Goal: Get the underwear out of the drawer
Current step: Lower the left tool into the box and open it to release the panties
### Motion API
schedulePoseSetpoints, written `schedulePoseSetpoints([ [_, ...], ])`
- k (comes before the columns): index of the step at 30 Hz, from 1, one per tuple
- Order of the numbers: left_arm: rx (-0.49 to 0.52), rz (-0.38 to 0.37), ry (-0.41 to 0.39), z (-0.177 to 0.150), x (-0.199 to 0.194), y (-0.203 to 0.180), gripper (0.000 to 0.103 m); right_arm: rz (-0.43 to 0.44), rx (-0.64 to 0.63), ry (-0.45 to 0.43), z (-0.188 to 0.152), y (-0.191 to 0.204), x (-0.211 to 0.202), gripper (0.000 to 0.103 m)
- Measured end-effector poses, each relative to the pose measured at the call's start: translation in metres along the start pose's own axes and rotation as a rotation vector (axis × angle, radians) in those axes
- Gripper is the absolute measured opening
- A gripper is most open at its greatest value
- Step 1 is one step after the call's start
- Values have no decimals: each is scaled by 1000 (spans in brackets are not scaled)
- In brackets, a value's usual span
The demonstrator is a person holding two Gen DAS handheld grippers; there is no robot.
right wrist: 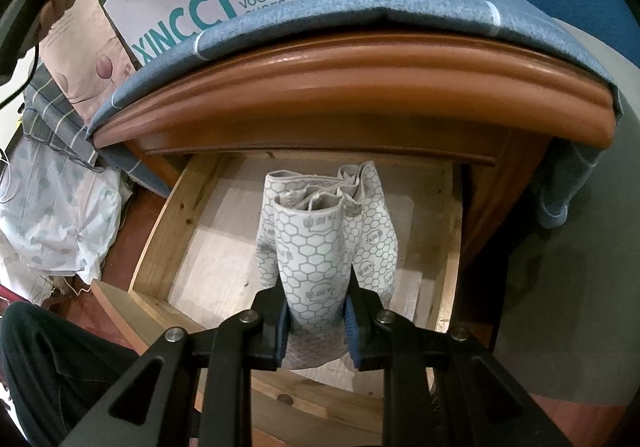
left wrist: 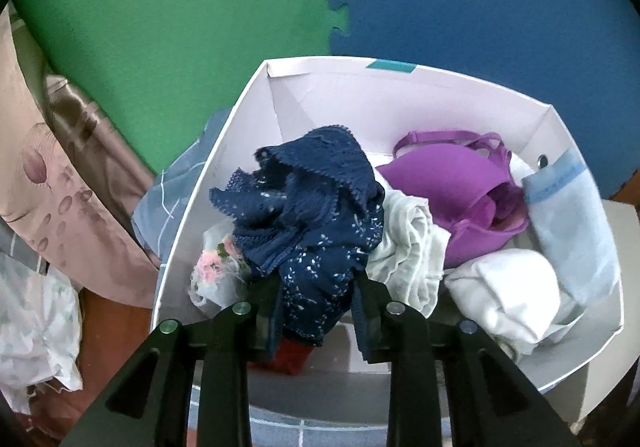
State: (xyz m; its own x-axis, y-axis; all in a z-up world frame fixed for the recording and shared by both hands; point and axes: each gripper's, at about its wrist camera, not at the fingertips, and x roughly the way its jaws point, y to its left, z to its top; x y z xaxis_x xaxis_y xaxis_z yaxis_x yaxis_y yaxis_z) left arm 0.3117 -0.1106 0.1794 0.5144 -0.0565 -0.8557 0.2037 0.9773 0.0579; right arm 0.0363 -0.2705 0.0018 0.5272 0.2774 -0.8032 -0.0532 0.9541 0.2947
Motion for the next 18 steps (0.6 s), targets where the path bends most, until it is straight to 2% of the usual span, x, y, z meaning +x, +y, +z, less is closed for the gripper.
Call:
schedulePoseSetpoints([
  [9, 18, 20, -20, -4, 0, -2, 33, -6, -1, 5, -1, 1, 3, 22],
  [12, 19, 27, -38, -7, -3, -3, 39, -6, 2, 7, -1, 0, 4, 22],
  [15, 23, 25, -60, -12, -6, -6, 52, -11, -1, 6, 0, 1, 6, 22],
  [18, 46, 37, -71, -16, -7, -8, 53, -16, -2, 8, -1, 2, 9, 22],
])
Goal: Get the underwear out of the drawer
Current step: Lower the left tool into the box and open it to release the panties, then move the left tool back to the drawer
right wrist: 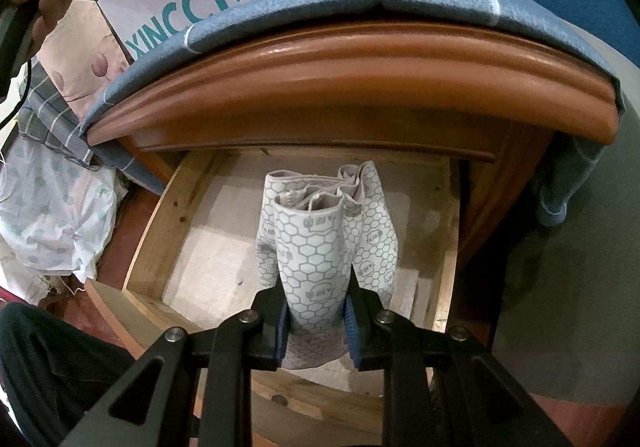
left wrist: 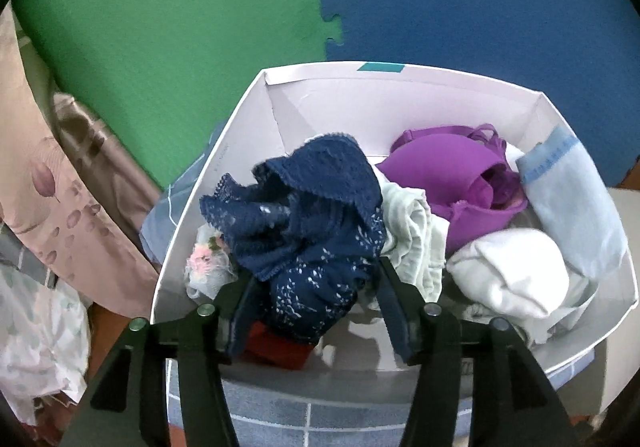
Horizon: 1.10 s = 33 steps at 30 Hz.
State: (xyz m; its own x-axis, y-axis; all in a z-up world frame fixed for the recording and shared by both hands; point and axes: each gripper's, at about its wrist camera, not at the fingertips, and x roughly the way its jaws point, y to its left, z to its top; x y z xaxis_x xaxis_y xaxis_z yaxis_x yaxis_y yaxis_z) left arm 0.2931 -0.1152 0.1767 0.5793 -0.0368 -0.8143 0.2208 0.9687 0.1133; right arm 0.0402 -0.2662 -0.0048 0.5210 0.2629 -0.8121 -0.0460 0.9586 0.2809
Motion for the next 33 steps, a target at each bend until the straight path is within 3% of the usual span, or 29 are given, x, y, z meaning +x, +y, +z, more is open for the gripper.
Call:
schedulePoseSetpoints([
  [7, -26, -16, -37, -3, -10, 5, 62, -3, -1, 2, 0, 1, 2, 22],
  [18, 17, -25, -131, -20, -44, -3, 72, -3, -11, 5, -2, 1, 6, 22],
  [33, -61, -53, -258, -105, -104, 24, 79, -3, -10, 19, 0, 0, 13, 22],
])
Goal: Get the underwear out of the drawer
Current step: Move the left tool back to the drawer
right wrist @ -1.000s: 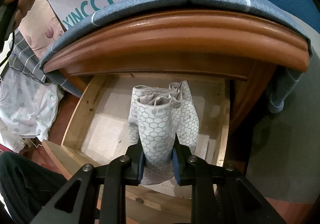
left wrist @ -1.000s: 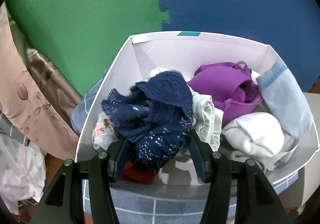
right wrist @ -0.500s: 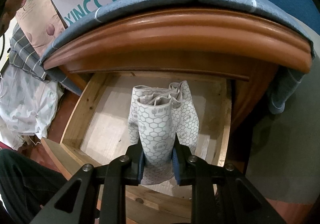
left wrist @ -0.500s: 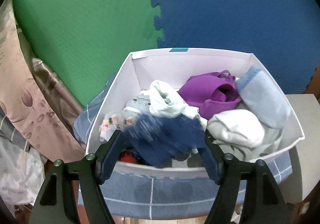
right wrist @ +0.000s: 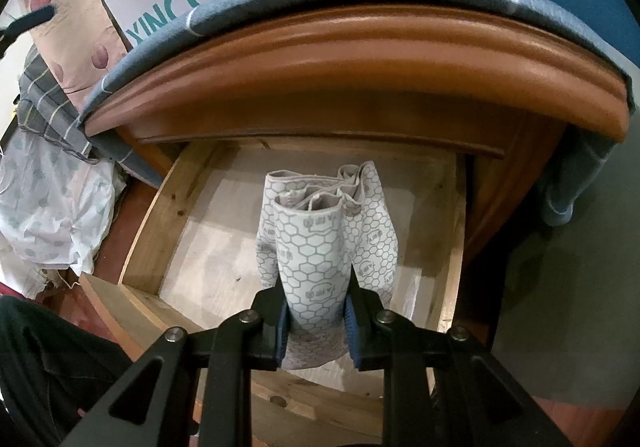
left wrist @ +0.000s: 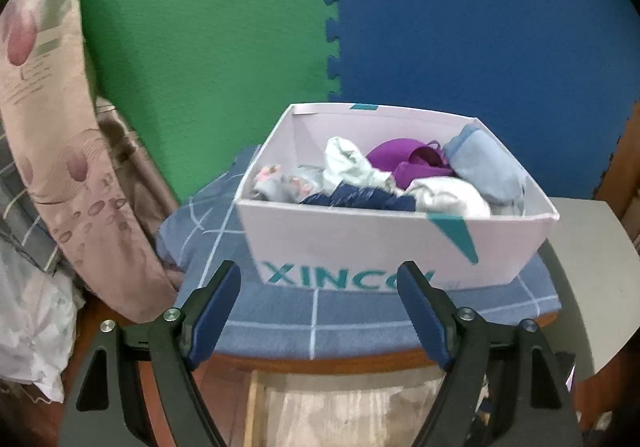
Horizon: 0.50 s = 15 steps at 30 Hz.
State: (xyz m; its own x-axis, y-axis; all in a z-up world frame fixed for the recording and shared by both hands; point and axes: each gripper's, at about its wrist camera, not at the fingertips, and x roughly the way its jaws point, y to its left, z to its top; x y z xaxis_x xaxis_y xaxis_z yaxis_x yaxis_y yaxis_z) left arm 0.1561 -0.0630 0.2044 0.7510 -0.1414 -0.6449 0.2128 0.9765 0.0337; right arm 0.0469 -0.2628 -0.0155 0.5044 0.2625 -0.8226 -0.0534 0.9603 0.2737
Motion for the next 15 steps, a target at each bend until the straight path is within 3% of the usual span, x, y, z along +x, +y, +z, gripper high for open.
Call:
schedulePoseSetpoints([
  [5, -18, 34, 6, -33, -6, 11, 84, -13, -8, 15, 1, 3, 7, 22],
  [15, -34, 97, 79, -103, 22, 26, 88, -57, -47, 11, -2, 15, 10, 22],
])
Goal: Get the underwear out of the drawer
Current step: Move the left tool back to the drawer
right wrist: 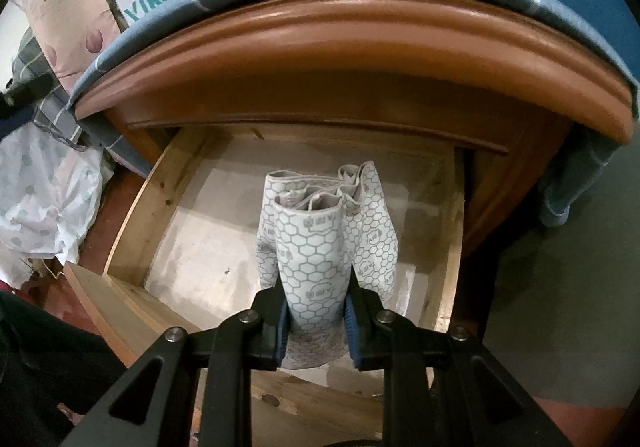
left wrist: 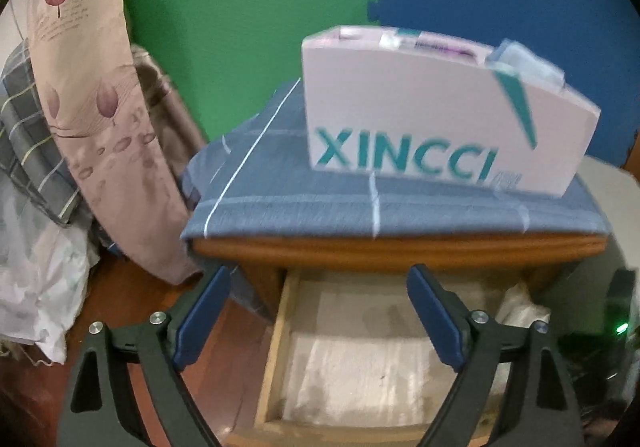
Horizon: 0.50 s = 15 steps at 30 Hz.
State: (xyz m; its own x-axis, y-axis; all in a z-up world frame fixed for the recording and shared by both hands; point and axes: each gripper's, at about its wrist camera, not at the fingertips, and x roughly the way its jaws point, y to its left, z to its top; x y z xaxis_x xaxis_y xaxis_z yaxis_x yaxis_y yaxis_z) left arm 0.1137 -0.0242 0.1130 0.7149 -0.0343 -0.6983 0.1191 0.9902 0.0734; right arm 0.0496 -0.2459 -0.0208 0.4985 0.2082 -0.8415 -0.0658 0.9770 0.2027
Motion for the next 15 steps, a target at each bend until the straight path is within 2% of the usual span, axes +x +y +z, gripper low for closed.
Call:
schedulePoseSetpoints([
  [3, 10, 5, 3, -3, 7, 6, 88, -16, -23, -23, -1, 4, -4, 22],
  [7, -29, 15, 9, -2, 10, 17, 88, -30, -44, -41, 0, 12, -11, 22],
  [11, -39, -21, 36, -3, 12, 24, 90, -49, -45, -56, -1, 22, -20, 22],
  [15, -8, 9, 29, -5, 10, 25, 90, -55, -28, -40, -5, 25, -27, 22],
])
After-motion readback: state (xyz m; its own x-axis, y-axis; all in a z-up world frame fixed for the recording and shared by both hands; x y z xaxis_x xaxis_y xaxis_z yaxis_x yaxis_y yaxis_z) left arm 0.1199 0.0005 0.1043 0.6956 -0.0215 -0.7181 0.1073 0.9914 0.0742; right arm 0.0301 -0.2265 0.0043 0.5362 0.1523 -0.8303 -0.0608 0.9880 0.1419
